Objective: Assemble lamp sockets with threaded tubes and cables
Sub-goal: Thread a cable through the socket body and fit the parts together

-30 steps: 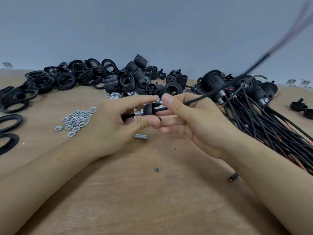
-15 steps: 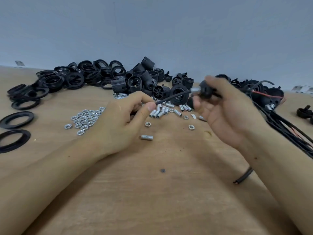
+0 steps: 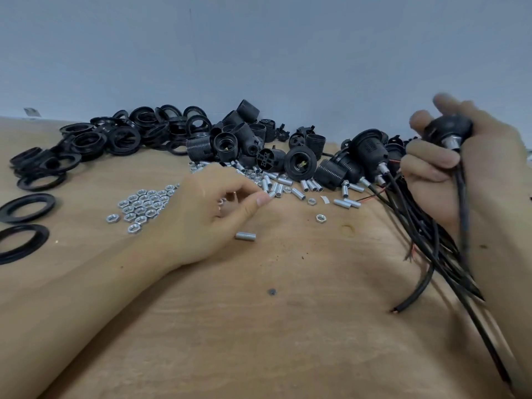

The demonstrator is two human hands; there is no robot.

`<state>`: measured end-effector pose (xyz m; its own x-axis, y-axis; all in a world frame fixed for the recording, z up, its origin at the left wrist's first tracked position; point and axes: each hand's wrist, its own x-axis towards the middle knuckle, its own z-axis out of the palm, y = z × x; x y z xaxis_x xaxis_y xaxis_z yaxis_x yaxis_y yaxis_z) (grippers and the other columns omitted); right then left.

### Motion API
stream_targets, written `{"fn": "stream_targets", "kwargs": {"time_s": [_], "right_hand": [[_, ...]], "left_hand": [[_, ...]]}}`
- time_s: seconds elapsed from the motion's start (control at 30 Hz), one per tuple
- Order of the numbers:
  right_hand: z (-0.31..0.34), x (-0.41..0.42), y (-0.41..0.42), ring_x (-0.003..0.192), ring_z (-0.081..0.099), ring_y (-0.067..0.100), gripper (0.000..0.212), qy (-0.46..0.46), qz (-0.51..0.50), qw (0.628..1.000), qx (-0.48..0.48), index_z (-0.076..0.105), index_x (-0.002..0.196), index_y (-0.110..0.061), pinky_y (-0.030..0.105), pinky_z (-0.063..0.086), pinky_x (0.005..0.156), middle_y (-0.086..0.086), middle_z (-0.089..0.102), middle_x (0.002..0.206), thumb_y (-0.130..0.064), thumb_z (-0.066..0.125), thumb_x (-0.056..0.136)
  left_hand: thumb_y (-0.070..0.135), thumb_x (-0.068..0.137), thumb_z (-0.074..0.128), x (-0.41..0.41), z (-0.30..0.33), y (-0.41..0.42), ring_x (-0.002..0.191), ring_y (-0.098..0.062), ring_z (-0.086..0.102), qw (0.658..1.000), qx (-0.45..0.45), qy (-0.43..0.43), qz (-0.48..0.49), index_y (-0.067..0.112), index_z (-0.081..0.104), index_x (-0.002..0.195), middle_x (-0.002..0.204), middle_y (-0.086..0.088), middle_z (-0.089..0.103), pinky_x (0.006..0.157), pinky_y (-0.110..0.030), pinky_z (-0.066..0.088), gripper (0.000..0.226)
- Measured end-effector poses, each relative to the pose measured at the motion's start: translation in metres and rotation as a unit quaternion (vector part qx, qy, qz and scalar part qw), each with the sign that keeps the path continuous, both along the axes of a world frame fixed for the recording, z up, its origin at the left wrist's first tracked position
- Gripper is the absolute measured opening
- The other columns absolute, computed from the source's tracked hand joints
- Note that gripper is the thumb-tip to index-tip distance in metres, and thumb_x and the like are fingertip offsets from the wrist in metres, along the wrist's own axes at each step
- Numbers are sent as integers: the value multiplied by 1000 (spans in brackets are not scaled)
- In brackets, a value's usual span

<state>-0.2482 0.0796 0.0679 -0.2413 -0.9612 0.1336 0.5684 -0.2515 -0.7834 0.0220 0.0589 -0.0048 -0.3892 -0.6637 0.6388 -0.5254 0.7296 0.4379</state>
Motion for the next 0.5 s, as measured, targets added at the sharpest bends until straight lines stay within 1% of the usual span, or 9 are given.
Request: {"fn": "stream_targets", "kwargs": {"time_s": [0.1, 0.17, 0.23, 0.3, 0.33, 0.37, 0.43, 0.47, 0.5], "right_hand": [[3, 4, 3, 28, 25, 6, 18, 104, 87, 990, -40, 56, 105, -23, 10, 20, 34, 1, 58, 67, -27, 38, 101], [-4, 13, 2, 28, 34, 10, 21, 224, 97, 969, -25, 60, 103, -19, 12, 28, 35, 6, 63, 67, -24, 40, 102], [-17, 24, 2, 37, 52, 21, 21, 368, 79, 927, -2, 63, 97, -17, 21, 40, 37, 10, 67, 69, -18, 43, 104], [-28, 33, 3, 57, 65, 26, 20, 456, 68, 887, -12, 66, 96, -18, 28, 48, 41, 7, 70, 77, -14, 47, 103], [-34, 36, 3, 64, 66, 23, 20, 495, 54, 866, -33, 67, 96, -20, 27, 49, 42, 6, 71, 81, -12, 49, 101], [-39, 37, 2, 67, 65, 18, 21, 551, 27, 832, -62, 69, 97, -21, 23, 48, 44, 3, 71, 83, -11, 51, 100], [-45, 39, 0, 61, 58, 9, 23, 658, -25, 744, -114, 71, 102, -24, 16, 42, 47, -3, 70, 82, -8, 54, 97], [-47, 40, -1, 57, 54, 6, 26, 686, -35, 716, -121, 71, 105, -25, 15, 39, 48, -7, 70, 81, -8, 54, 96], [-48, 40, -2, 54, 52, 3, 29, 695, -37, 709, -116, 71, 109, -27, 14, 36, 48, -10, 69, 80, -8, 54, 96]], "left_hand": [[23, 94, 67, 9, 2, -12, 86, -21, 58, 994, -32, -15, 100, 15, 74, 93, 88, 3, 65, 79, -33, 44, 11], [26, 92, 67, 19, 0, -21, 98, -22, 55, 986, -12, -47, 160, 17, 72, 104, 101, 3, 63, 85, -32, 40, 15], [30, 92, 67, 26, -1, -27, 111, -23, 53, 977, 23, -78, 197, 17, 68, 116, 115, 1, 61, 93, -34, 39, 27], [31, 93, 65, 28, -3, -30, 123, -25, 51, 972, 52, -94, 210, 17, 62, 128, 130, -2, 60, 101, -37, 38, 38], [31, 93, 65, 28, -3, -31, 128, -25, 50, 970, 60, -99, 212, 17, 59, 134, 136, -3, 58, 104, -37, 36, 43], [31, 93, 65, 29, -4, -31, 131, -25, 48, 969, 65, -104, 215, 16, 56, 138, 140, -4, 57, 106, -37, 35, 48], [31, 92, 67, 29, -4, -31, 129, -27, 50, 967, 69, -114, 219, 15, 57, 138, 136, -6, 61, 105, -40, 39, 50], [32, 91, 68, 30, -5, -32, 125, -29, 53, 964, 68, -122, 226, 15, 60, 134, 129, -6, 64, 102, -43, 44, 47], [32, 90, 68, 31, -4, -32, 120, -29, 56, 961, 67, -124, 238, 16, 64, 128, 122, -5, 67, 97, -45, 47, 41]]}}
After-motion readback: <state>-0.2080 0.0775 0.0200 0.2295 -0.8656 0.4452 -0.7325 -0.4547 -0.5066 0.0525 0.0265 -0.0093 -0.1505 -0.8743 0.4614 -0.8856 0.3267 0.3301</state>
